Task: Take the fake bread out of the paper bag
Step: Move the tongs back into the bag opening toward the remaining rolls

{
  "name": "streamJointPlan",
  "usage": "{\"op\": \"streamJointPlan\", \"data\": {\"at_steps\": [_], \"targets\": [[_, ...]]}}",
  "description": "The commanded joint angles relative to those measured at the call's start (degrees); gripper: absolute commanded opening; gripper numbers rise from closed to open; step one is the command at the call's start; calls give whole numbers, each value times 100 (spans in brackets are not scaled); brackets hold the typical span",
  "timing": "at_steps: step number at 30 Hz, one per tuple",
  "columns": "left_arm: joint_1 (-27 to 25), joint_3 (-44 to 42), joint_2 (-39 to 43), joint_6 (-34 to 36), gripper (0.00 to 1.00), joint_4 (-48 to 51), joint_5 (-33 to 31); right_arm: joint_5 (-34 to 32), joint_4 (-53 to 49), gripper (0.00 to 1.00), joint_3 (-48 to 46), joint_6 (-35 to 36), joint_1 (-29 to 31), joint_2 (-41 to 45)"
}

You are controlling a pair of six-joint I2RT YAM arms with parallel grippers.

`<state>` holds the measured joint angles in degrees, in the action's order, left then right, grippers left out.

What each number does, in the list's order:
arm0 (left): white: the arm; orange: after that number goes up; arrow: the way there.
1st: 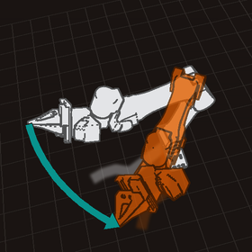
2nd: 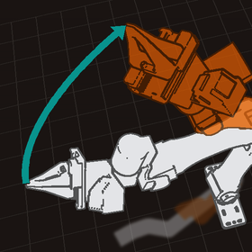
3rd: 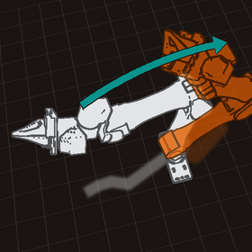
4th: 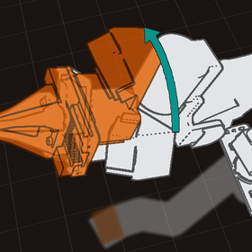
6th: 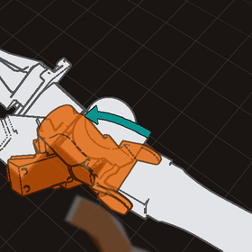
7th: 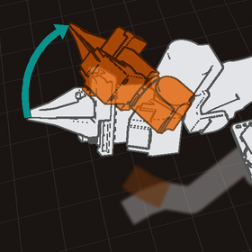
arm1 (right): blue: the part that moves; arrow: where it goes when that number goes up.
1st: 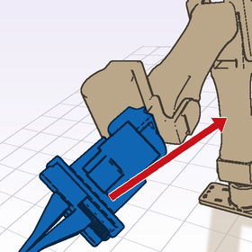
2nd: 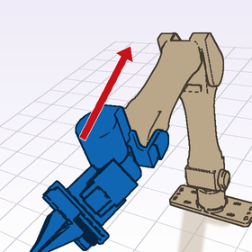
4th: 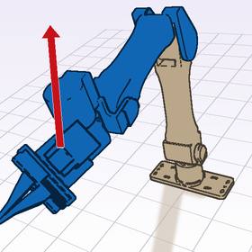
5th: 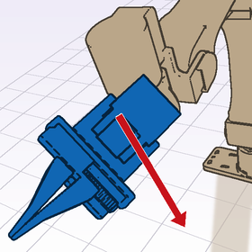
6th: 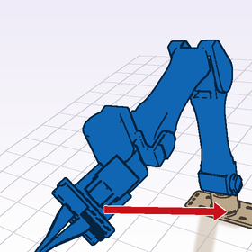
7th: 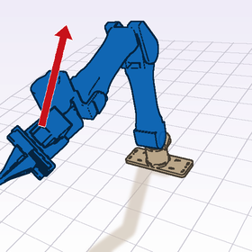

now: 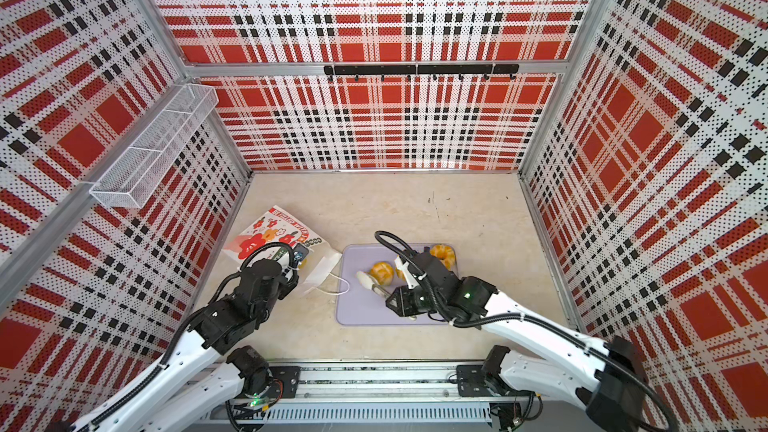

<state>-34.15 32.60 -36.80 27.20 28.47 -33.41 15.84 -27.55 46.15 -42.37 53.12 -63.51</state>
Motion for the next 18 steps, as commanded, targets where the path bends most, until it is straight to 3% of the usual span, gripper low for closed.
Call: {"op": "streamJointPlan", "data": {"at_steps": [1,9,18], "targets": [[49,-78,171,101,0,-8,361,322,1900,31,493,-115,42,-714],[31,-87,46,74,0,-2,478,818,2933,34,1632,-330,42,-2805],[44,-155,59,75,0,-130,568,731,3016,37,1983,-765,74,-3618]]}}
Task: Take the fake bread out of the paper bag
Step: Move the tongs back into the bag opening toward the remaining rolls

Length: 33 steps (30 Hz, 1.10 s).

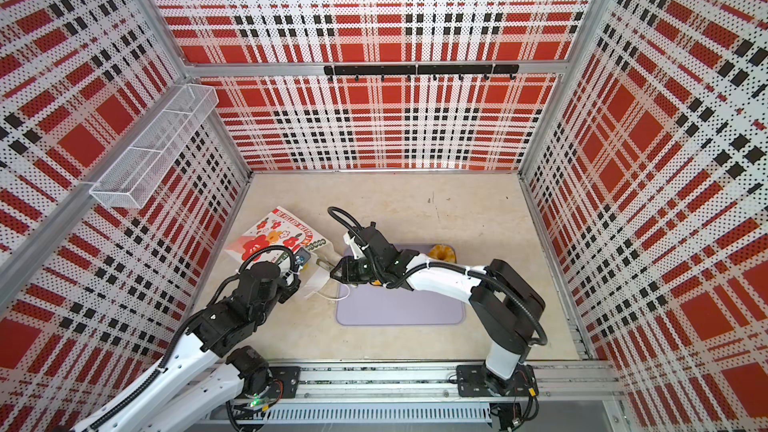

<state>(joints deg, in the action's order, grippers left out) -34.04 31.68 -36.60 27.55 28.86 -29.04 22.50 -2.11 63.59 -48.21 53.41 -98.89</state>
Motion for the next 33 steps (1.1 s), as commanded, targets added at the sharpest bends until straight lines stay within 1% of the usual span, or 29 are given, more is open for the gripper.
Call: {"op": "streamJointPlan", "data": {"at_steps": [1,8,18,20,22,26,27,30,33], "targets": [[29,-77,39,34,0,-187,135,50,458,37,251,-200,62,-110],[32,-136,94,24,0,-276,169,75,479,39,324,-305,96,-382],[38,-148,156,16,0,-260,190,275,727,40,758,-505,180,-982],[36,-152,153,14,0,-267,205,283,746,38,827,-515,190,-1068],[31,-151,153,11,0,-263,214,330,772,32,873,-532,191,-1106],[34,-171,162,-43,0,-280,223,310,724,3,739,-429,205,-909],[30,-171,154,-63,0,-297,208,286,639,0,668,-362,222,-788],[36,-174,135,-149,0,-325,146,87,192,0,370,-51,305,-259],[90,-213,135,-277,0,-435,90,-38,-68,0,-77,112,438,339]]}}
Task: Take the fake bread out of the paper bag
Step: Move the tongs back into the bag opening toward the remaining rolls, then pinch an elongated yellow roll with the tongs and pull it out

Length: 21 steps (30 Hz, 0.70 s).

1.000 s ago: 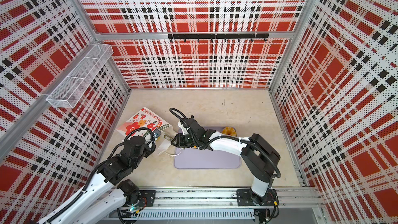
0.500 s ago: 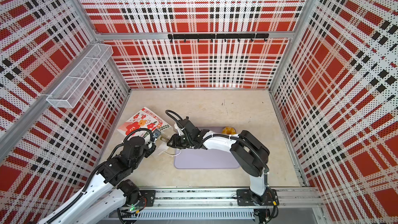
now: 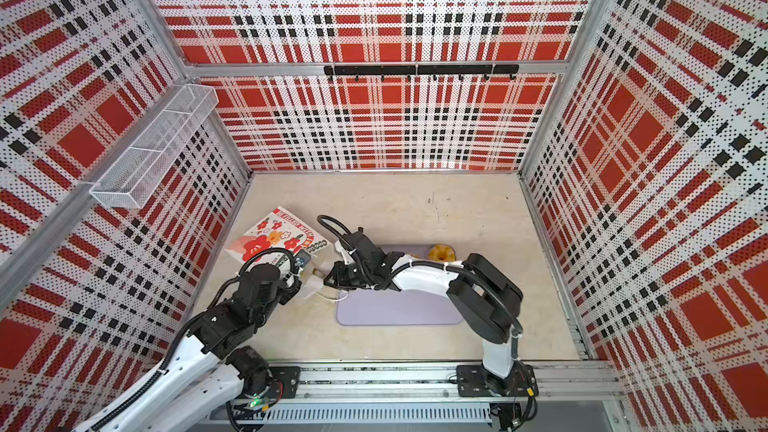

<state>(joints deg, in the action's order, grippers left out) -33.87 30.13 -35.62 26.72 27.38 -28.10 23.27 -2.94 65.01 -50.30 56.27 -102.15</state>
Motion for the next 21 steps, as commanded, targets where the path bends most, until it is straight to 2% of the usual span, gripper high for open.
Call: {"op": "streamJointPlan", "data": {"at_steps": [1,10,15,18,21], "targets": [[112,-76,46,-268,0,-304,-4,-141,-80,0,-338,368,202,847],[372,-81,69,-392,0,-371,24,-770,-1456,0,-1212,504,748,2612],[390,-81,53,-418,0,-373,41,-1252,-2790,0,-1554,733,836,3922],[403,-88,64,-445,0,-389,59,-1893,-3880,0,-1589,1103,831,4765],[407,-102,72,-483,0,-374,76,-2582,-4927,0,-1407,1616,749,5253]]}}
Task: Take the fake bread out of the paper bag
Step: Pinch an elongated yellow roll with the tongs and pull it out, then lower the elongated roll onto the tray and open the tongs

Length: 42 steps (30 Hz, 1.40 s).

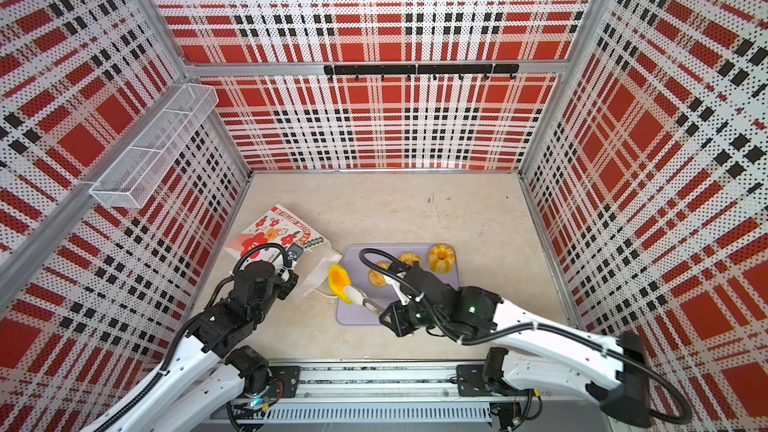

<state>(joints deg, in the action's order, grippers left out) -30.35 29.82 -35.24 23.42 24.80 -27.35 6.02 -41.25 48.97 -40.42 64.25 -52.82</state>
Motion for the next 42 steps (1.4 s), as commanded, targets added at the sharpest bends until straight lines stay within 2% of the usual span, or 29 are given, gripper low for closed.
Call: {"op": "streamJointPlan", "data": {"at_steps": [1,5,9,14,20,30,31,32,36,42], "targets": [[58,-56,44,-162,0,-113,12,-1000,-1383,0,280,807,-119,373],[60,-64,87,-180,0,-49,27,-1565,-2404,0,682,1327,-516,330],[63,-75,151,-224,0,-19,46,-2101,-3300,0,1135,1398,-708,270],[57,-75,123,-226,0,-35,63,-2116,-3820,0,1311,1190,-714,591],[56,-91,140,-259,0,-48,104,-1818,-3725,0,1217,1314,-712,1107],[55,-84,195,-301,0,22,124,-1683,-3210,0,882,715,-713,131],[58,-86,210,-303,0,17,123,-1688,-3145,3,853,654,-714,83],[55,-94,206,-303,0,21,134,-1535,-3132,11,825,584,-712,23],[59,-92,227,-303,0,1,142,-1422,-3118,32,698,353,-717,-93],[60,-100,282,-303,0,10,145,-1415,-3180,43,632,63,-714,235]]}}
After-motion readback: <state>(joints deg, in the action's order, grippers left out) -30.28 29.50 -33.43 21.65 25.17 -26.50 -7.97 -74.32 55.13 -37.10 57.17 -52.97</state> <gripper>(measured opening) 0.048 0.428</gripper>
